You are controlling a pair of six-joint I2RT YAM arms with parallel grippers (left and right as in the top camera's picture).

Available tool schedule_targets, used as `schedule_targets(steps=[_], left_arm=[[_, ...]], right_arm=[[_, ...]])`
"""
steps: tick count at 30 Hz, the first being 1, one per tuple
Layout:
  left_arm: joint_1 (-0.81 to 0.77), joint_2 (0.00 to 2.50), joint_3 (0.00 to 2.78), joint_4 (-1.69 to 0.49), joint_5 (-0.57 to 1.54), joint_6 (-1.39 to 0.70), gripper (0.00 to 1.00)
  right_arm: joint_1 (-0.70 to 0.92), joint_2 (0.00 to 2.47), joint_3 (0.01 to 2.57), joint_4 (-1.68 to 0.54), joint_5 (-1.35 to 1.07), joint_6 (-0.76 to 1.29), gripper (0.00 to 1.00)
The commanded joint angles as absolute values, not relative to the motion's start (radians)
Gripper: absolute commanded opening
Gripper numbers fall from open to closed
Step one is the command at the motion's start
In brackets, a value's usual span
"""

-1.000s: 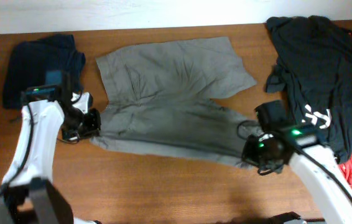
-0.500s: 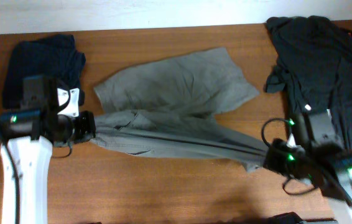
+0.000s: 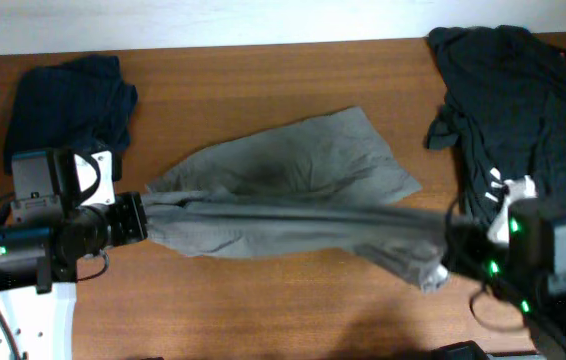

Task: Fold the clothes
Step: 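Lift the hems with both grippers and fold them toward the waistband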

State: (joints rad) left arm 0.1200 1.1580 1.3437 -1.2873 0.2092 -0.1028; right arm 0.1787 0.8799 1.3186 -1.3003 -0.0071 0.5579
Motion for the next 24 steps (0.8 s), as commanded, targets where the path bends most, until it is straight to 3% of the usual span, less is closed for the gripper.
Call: schedule_targets(steps=[1, 12, 24], left_arm=[[0.136, 1.208, 1.362, -1.269, 0.062, -0.123, 0.0], [0.136, 1.446, 1.362, -1.136, 0.001, -0.14, 0.0], [0.136, 1.731, 1.362, -0.838, -0.103, -0.142, 0.0]], right_arm=[[0.162, 0.994, 1.335, -1.185, 0.099, 0.449, 0.04], [0.161, 1.457, 1.336, -0.869, 0.098, 0.374, 0.04], [0.162, 1.676, 1.335, -0.691, 0.098, 0.37, 0.04]])
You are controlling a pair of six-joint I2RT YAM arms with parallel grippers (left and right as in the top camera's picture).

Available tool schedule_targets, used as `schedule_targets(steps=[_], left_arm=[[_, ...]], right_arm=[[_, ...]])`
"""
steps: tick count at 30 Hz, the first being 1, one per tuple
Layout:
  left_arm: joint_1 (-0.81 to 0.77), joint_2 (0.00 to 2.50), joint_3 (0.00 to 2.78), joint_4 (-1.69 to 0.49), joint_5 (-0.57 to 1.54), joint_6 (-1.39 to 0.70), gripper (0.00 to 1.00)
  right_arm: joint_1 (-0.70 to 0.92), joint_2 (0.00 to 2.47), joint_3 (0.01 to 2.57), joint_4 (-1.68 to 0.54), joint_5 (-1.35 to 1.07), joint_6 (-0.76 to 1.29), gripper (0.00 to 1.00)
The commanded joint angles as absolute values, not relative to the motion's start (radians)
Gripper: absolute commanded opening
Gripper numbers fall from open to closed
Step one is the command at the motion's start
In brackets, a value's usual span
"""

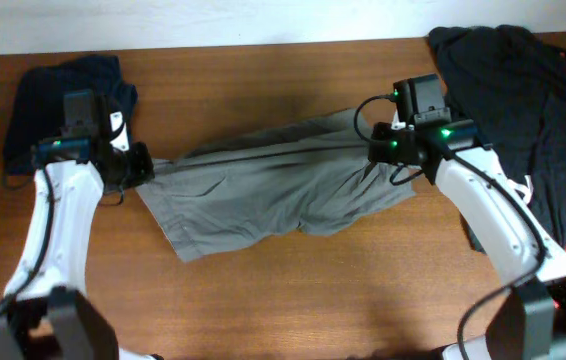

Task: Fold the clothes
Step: 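Lift the hems with both grippers and fold them toward the waistband, then lower the hems onto the waistband edge and release both grippers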

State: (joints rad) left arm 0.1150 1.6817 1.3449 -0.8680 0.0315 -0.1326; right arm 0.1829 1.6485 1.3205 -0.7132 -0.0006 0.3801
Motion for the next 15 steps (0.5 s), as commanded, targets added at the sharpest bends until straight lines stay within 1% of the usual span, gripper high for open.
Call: schedule_targets(steps=[1, 7, 12, 13, 14, 15], left_arm=[[0.136, 1.752, 1.362, -0.813, -0.103, -0.142, 0.0], [0.136, 1.814, 1.362, -0.698, -0.103, -0.142, 0.0], [0.136, 1.817, 1.362, -0.649, -0.113, -0.142, 0.01], [0.136, 1.817, 1.362, -0.641, -0.124, -0.142, 0.05], [0.136, 1.817, 1.362, -0.633, -0.135, -0.142, 0.13], [0.136, 1.817, 1.362, -0.624, -0.147, -0.142, 0.24]], right_arm=[[0.162, 1.692, 1.335, -0.669, 0.098, 0.37, 0.04], [0.162, 1.782, 1.335, -0.574, 0.098, 0.369, 0.04], [0.162, 1.858, 1.335, -0.516, 0.094, 0.369, 0.04], [0.162, 1.872, 1.335, -0.5, 0.087, 0.358, 0.04], [0.162, 1.883, 1.335, -0.482, 0.079, 0.343, 0.06], [0.162, 1.892, 1.335, -0.466, 0.079, 0.335, 0.22]])
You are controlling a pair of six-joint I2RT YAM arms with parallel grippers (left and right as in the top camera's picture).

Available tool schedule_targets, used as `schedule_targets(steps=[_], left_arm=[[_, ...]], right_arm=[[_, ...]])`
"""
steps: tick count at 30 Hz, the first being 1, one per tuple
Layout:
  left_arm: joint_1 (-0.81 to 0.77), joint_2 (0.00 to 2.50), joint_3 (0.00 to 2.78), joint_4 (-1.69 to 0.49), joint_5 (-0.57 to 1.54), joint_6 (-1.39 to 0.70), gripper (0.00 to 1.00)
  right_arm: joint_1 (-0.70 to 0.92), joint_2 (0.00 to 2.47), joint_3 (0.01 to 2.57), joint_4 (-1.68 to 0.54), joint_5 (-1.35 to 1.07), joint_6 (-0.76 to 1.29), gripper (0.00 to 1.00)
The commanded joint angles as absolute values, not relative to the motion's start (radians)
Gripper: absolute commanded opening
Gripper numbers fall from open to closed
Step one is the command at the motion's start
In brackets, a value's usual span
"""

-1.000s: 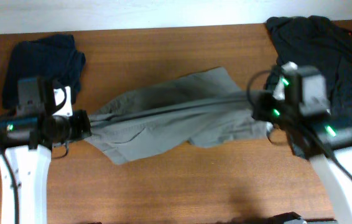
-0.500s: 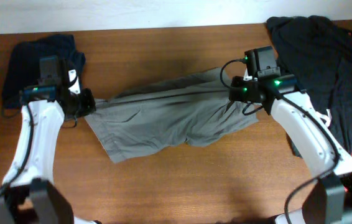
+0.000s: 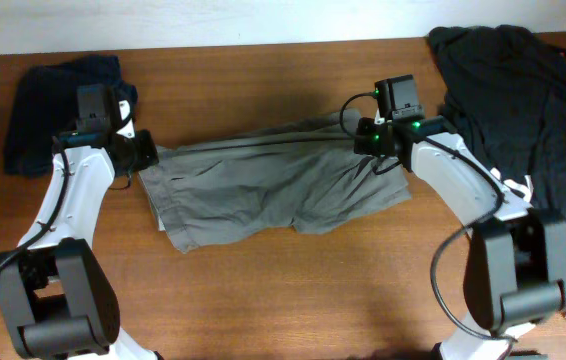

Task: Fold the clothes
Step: 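Lower the hems onto the waistband edge and release both grippers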

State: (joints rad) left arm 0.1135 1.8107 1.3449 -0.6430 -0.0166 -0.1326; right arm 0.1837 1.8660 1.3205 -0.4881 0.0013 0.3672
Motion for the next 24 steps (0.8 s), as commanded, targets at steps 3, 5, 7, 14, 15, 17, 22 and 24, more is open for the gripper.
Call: schedule_targets(steps=[3, 5, 7, 14, 15, 17, 22, 24], left_arm=[[0.136, 1.817, 1.362, -0.589, -0.157, -0.142, 0.99], [0.136, 1.815, 1.367, -0.565, -0.147, -0.141, 0.99], [0.136, 1.812, 1.391, -0.579, -0.145, -0.141, 0.99], [0.136, 1.785, 1.551, -0.794, -0.002, -0.109, 0.99], [0.136, 1.783, 1.57, -0.825, 0.024, -0.097, 0.99], [0.135, 1.777, 1.592, -0.873, 0.083, -0.073, 0.99], [0.113, 1.778, 1.581, -0.929, 0.153, -0.049, 0.89], [0.097, 1.784, 1.564, -0.933, 0.154, -0.047, 0.7]], right_arm=[[0.161, 1.902, 1.336, -0.432, 0.06, 0.285, 0.99], [0.155, 1.893, 1.347, -0.437, 0.033, 0.271, 0.99], [0.146, 1.877, 1.37, -0.467, -0.015, 0.261, 0.99], [0.131, 1.814, 1.532, -0.714, -0.061, 0.235, 0.91], [0.132, 1.813, 1.553, -0.747, -0.062, 0.235, 0.84], [0.134, 1.813, 1.571, -0.783, -0.082, 0.214, 0.52], [0.153, 1.836, 1.549, -0.79, -0.105, 0.214, 0.04], [0.165, 1.86, 1.546, -0.791, -0.105, 0.213, 0.04]])
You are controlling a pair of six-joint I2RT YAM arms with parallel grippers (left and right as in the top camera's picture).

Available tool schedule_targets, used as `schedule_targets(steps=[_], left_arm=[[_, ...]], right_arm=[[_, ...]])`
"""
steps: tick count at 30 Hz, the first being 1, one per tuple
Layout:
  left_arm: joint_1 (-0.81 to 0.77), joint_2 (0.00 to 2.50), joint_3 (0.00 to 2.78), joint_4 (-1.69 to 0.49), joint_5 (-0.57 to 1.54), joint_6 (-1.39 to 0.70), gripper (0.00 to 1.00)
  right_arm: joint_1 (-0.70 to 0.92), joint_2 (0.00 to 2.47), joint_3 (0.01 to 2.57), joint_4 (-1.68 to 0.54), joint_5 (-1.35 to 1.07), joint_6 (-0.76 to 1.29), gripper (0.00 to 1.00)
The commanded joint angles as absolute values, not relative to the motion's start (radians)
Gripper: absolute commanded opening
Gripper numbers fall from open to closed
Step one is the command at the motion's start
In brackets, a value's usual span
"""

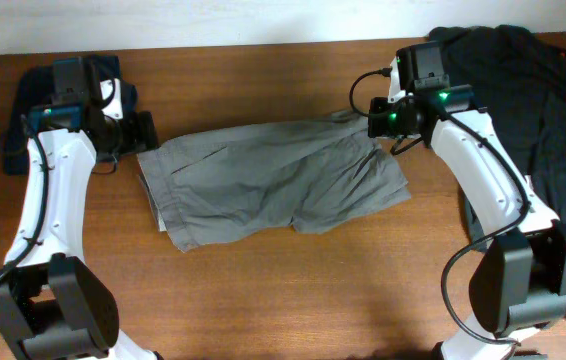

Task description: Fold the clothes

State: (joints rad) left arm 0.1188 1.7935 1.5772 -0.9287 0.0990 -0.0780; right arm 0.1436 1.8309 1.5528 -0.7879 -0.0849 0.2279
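The grey shorts (273, 185) lie folded lengthwise and flat on the middle of the wooden table (263, 300), with the waistband at the left and the legs at the right. My left gripper (147, 131) hovers just behind the shorts' back left corner. It is open and clear of the cloth. My right gripper (373, 118) is at the back right corner of the shorts, open, with nothing lifted in it.
A dark navy garment (25, 120) lies bunched at the back left, partly under the left arm. A heap of black clothes (528, 100) fills the right side, with a bit of red cloth at the right edge.
Both grippers have let go of the shorts' back edge and now sit a little further back. The shorts lie flatter, their back edge resting on the table.
The shorts were first stretched between both grippers near the table's front. Then they were further back, still held by their edge over the lower half. Then the held edge was low at the back. Now the shorts lie folded and released.
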Motion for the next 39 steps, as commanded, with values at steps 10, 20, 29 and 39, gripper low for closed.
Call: schedule_targets(steps=[10, 20, 29, 39], left_arm=[[0.032, 1.882, 1.516, -0.894, 0.09, -0.047, 0.16], [0.035, 2.048, 1.516, -0.727, -0.004, -0.049, 0.09], [0.035, 2.082, 1.516, -0.711, -0.005, -0.055, 0.08], [0.035, 2.082, 1.516, -0.727, -0.004, -0.055, 0.07]], right_arm=[[0.223, 2.004, 1.546, -0.696, -0.136, 0.215, 0.04], [0.23, 2.091, 1.546, -0.511, -0.148, 0.205, 0.04], [0.22, 2.171, 1.546, -0.374, -0.146, 0.188, 0.04], [0.136, 2.21, 1.546, -0.262, -0.143, 0.254, 0.04]])
